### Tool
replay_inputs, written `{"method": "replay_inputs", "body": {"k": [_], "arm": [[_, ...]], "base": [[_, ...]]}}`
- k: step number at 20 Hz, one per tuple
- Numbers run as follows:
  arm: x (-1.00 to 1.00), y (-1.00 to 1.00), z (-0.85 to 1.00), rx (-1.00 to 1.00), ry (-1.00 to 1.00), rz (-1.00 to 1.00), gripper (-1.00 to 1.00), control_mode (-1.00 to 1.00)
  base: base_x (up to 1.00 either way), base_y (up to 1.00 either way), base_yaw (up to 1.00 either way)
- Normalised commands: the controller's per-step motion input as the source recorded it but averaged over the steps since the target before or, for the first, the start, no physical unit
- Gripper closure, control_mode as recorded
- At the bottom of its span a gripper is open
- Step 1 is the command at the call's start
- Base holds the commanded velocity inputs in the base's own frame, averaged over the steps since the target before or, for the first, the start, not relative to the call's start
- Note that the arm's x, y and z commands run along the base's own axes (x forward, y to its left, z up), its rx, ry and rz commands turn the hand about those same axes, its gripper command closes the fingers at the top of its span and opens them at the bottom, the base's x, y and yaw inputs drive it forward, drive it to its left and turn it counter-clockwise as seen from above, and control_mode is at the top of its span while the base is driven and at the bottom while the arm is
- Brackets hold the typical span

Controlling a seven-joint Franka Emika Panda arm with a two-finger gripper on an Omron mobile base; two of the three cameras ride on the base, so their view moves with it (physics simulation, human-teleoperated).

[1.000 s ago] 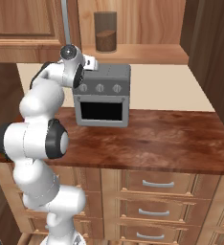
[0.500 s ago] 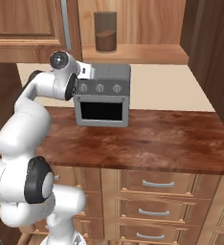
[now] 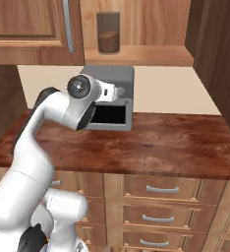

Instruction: Pick the jar and jar from the dining table and place them in the open cabinet. Close the cabinet after placing the objects.

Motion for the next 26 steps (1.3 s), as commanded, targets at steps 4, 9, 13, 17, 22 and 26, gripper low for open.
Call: {"method": "replay_inputs", "body": {"k": [4,9,13,17,22,26], "arm": [[-1.00,-0.62,0.12,0.00,-0.38,0.00,-1.00,-1.00],[-1.00,-0.71,0.41,0.00,-0.33,0.00,-1.00,-1.00],[-1.00,-1.00,0.38,-0.05,-0.32,0.00,-1.00,-1.00],[-1.00,-0.91,0.72,-0.09,-0.33,0.03,-1.00,-1.00],[-1.00,-0.73,0.47,-0.14,-0.08,0.04,-1.00,-1.00],[-0.83,-0.99,-0.22,-0.10,0.15,0.03,-1.00,-1.00]], "base": [[0.00,0.00,0.00],[0.00,0.00,0.00],[0.00,0.00,0.00],[0.00,0.00,0.00],[0.00,0.00,0.00],[0.00,0.00,0.00]]}}
